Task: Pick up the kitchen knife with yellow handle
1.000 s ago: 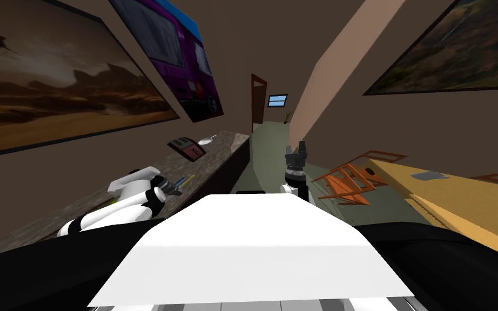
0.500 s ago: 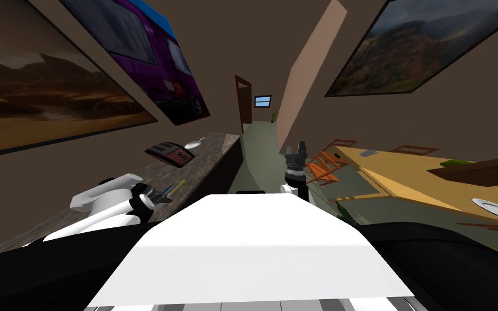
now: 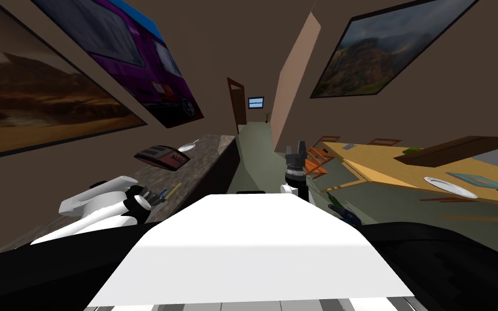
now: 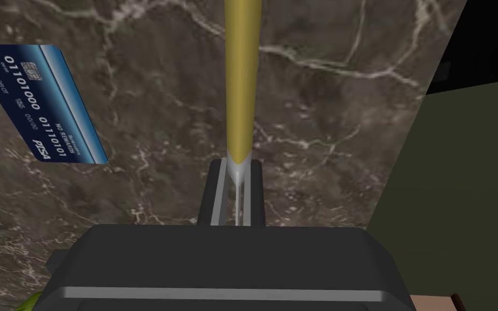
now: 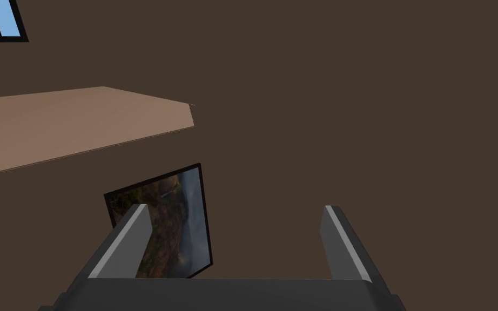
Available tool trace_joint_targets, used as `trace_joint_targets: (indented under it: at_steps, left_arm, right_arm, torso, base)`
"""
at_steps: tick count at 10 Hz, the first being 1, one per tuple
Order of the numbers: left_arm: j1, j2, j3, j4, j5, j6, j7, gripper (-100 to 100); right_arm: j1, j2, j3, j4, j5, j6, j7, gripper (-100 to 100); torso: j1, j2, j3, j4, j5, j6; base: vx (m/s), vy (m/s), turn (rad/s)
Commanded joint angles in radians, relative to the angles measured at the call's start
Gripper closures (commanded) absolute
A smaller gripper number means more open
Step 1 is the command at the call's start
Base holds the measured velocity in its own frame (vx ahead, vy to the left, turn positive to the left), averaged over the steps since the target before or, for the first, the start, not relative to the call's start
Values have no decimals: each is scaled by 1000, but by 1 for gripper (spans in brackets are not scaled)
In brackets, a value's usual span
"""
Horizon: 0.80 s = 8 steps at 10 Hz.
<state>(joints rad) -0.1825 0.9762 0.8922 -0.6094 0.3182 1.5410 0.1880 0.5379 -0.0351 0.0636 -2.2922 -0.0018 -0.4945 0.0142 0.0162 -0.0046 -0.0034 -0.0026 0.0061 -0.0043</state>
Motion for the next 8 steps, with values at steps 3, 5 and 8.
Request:
trace_joint_targets:
  at_steps: [3,5,8]
  left_arm:
    - [0,-1,0,0,0,1,0,100]
    - [-50,-40,-50,-20,3,12,-26,100]
    - [-107,-79,-119,-36,6,22,-55,100]
  right_arm:
    - [0,0,0,0,0,0,0,0]
    - [0,0,0,0,0,0,0,0]
    - [0,0,0,0,0,0,0,0]
  torso:
    - [2,-1,0,0,0,0]
    - [2,-1,-1,0,0,0]
    - [6,-9,-6,-3,2,-2]
  base:
    - [0,0,0]
    - [80,39,183]
    - [143,30,395]
